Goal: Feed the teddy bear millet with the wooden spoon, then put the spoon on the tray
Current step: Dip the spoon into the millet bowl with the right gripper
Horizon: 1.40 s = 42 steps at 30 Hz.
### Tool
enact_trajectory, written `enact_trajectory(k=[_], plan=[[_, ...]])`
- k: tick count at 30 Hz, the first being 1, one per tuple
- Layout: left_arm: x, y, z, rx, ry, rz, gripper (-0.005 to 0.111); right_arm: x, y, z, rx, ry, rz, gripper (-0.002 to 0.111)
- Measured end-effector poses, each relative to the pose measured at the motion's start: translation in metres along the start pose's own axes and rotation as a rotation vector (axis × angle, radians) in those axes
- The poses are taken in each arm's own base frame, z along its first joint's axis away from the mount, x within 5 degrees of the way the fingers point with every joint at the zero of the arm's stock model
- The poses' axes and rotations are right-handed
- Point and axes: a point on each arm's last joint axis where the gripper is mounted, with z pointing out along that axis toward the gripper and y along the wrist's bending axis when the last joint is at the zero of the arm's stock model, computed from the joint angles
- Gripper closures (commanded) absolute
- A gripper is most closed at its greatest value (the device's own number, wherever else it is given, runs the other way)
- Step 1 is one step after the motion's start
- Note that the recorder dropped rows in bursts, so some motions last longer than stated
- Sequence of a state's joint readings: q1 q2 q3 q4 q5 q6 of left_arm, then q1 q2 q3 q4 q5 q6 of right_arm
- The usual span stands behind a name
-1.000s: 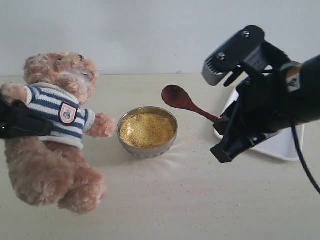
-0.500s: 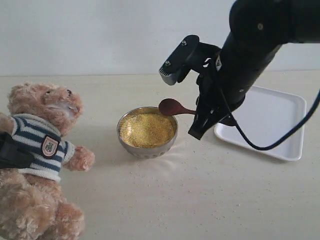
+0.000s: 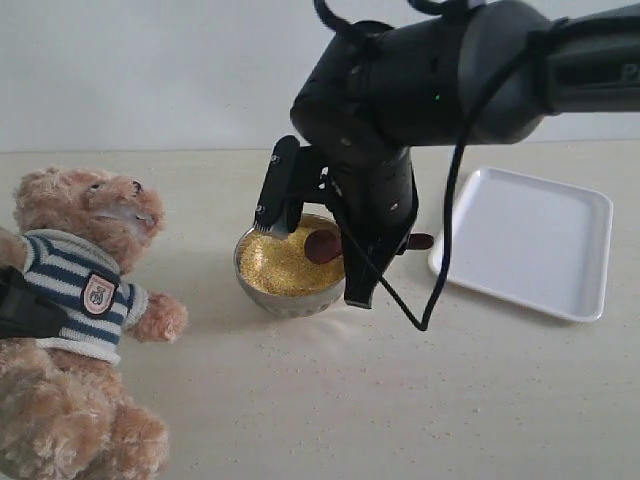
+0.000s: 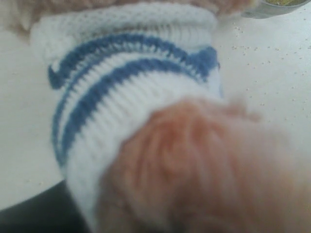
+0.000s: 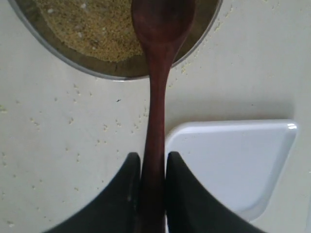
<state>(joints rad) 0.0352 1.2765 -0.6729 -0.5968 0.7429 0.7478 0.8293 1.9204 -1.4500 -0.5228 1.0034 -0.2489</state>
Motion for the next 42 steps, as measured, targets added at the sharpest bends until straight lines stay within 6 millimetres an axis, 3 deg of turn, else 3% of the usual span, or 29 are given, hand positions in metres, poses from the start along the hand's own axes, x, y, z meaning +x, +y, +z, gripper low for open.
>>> enact_trajectory(k=[12,23,31,38,42], plan=[[0.000,0.000,0.000,0.000,0.000,-0.004,0.102,-0.010,0.007,0.027,0.018,0.059,-0.051,0.108],[0.000,0.000,0.000,-0.003,-0.003,-0.004,0.102,-0.014,0.015,0.026,-0.068,0.016,0.040,0.108],[0.000,0.000,0.000,-0.003,-0.003,-0.006,0.102,-0.014,0.013,0.007,-0.116,-0.055,0.114,0.108],[0.000,0.000,0.000,-0.003,-0.003,-0.006,0.102,-0.001,0.004,0.007,-0.136,0.004,0.158,0.108],[0.000,0.000,0.000,-0.001,-0.004,-0.009,0.102,0.009,-0.003,0.010,-0.244,-0.002,0.242,0.108]])
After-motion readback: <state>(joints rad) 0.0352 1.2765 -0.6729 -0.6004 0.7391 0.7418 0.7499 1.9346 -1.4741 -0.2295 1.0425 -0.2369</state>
